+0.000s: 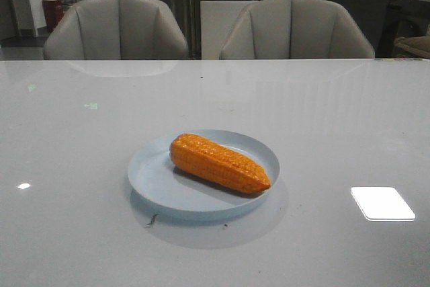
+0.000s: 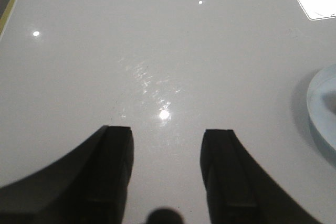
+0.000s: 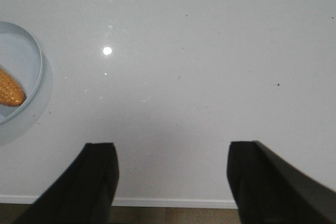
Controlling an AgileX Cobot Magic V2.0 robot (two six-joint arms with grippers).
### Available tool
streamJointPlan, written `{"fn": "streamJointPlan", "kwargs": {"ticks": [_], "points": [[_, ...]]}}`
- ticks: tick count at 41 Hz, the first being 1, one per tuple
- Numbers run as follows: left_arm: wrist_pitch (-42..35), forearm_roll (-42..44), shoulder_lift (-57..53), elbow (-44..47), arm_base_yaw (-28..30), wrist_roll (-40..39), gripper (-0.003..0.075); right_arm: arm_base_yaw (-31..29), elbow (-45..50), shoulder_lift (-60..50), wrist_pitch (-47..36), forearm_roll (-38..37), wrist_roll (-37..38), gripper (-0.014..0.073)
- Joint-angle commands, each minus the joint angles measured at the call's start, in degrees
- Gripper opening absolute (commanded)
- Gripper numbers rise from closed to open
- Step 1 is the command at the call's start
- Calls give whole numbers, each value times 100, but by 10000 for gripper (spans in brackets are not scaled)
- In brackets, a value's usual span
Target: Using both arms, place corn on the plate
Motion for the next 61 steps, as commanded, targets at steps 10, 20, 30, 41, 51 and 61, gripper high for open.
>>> {"fn": "streamJointPlan", "kwargs": {"ticks": [10,20,30,41,51,61], "points": [[-825,-1166,-429,115,92,463,73,-42,-208,10,-347,7,-23,547],[-2029,-1539,-1149,743,691,1462,85,-42,-208,10,-347,7,-23,547],[-2839,-1281,-2121,1807,721,1771,85,-42,-208,10,-347,7,-23,547],[-3591,-1710,-3425,3195,1111,1730,85,-42,-208,10,-347,7,-23,547],[-4016,-1676,-4330,4054,1534,1730,86,-42,-208,10,-332,7,-23,547],[-3838,-1885,-4372,4288,1485,1699,86,-42,-208,10,-295,7,-23,547]]}}
